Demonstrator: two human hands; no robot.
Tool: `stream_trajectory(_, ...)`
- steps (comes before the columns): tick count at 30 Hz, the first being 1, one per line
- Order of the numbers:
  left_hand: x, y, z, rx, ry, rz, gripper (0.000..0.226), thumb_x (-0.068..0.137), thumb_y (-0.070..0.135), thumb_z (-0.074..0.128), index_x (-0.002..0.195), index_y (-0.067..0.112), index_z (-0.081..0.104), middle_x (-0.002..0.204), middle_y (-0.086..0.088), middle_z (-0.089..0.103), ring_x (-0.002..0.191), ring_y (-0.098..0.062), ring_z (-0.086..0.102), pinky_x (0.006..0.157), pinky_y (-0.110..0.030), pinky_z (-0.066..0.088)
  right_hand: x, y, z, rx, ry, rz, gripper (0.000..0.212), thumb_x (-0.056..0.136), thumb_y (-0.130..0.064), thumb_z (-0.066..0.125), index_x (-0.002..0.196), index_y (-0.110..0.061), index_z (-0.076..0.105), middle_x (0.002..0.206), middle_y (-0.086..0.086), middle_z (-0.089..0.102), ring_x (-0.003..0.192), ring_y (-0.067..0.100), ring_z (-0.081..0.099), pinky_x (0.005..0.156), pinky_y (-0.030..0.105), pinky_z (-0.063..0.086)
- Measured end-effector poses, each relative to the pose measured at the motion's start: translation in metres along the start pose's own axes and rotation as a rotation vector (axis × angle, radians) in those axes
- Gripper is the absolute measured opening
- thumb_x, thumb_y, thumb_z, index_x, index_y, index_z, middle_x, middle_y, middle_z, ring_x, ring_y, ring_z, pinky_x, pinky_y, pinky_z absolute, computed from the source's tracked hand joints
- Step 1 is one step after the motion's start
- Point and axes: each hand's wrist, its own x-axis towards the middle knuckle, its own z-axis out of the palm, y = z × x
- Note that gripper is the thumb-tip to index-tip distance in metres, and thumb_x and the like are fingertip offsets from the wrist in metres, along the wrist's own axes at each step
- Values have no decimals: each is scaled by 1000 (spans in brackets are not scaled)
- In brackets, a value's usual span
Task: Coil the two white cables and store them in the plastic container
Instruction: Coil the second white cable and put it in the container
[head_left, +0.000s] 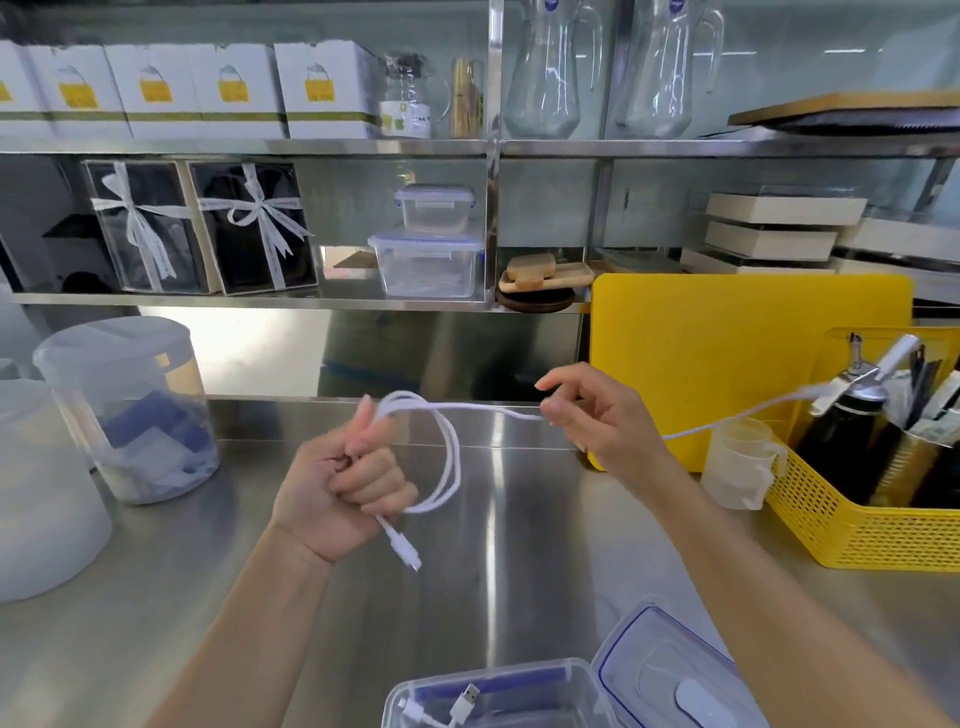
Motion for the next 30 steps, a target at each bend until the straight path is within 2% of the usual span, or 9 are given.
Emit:
stream_trajectory(6, -16, 23, -20, -139, 64, 106, 55, 101, 35, 14, 83, 3, 54, 53, -6, 38, 51, -18, 32, 58, -29, 30, -11, 20, 2, -213, 50, -6, 19, 81, -1, 65, 75, -19, 63, 65, -15, 56, 62, 0, 51, 55, 9, 39)
stream_trajectory(9, -17, 21, -25, -117, 153, 128, 57, 101, 37, 15, 79, 4, 56, 54, -3, 38, 51, -15, 33, 58, -28, 36, -12, 31, 10, -589, 12, -171, 5, 80, -9, 64, 77, -12, 67, 72, -3, 63, 63, 5, 56, 49, 18, 42)
stream_trajectory(12, -8, 13, -16, 77, 556, 239, 49, 98, 34, 30, 58, 13, 51, 43, 2, 37, 40, -10, 29, 45, -21, 42, -19, 38, 24, -890, -256, -309, 4, 73, -15, 68, 75, -15, 65, 73, 0, 63, 51, 18, 58, 41, 12, 17)
stream_trajectory(14, -2, 6, -8, 246, 798, 322, 49, 97, 35, 32, 54, 15, 43, 42, 1, 47, 35, -11, 44, 46, -29, 56, -25, 36, 37, -926, -395, -345, 18, 65, -10, 79, 73, -15, 64, 74, -1, 60, 44, 18, 53, 40, 13, 10)
stream_trajectory(18, 7, -8, -3, 476, 857, 208, 47, 100, 36, 28, 62, 11, 39, 71, -20, 74, 67, -30, 73, 57, -43, 61, -30, 19, 59, -812, -501, -466, 15, 68, -7, 76, 78, -15, 67, 79, 2, 65, 50, 23, 58, 39, 25, 37)
stream_trajectory(22, 14, -28, 1, 641, 801, 12, 48, 98, 40, 30, 59, 14, 38, 47, -4, 56, 41, -18, 57, 45, -28, 48, -22, -3, 68, -732, -460, -500, 7, 79, -15, 65, 85, -14, 68, 98, 3, 70, 68, 22, 64, 40, 30, 46)
stream_trajectory(25, 19, -41, 5, 778, 784, -94, 58, 100, 38, 30, 51, 14, 50, 42, -3, 48, 38, -15, 45, 40, -22, 39, -20, -3, 74, -748, -435, -472, 23, 85, -25, 47, 79, -11, 65, 83, 5, 66, 56, 27, 58, 38, 34, 45)
stream_trajectory(27, 20, -46, 6, 911, 775, -172, 59, 100, 34, 28, 46, 18, 46, 39, 1, 42, 37, -13, 30, 40, -20, 20, -21, -1, 76, -754, -381, -443, 28, 84, -29, 41, 75, -13, 62, 76, 4, 64, 50, 25, 55, 35, 30, 40)
stream_trajectory(30, 21, -49, 7, 1049, 785, -334, 52, 99, 25, 27, 47, 20, 34, 36, 6, 29, 35, -9, 16, 43, -20, 10, -20, -7, 72, -756, -258, -345, 24, 79, -36, 53, 77, -13, 58, 71, 0, 63, 51, 18, 49, 45, 27, 30)
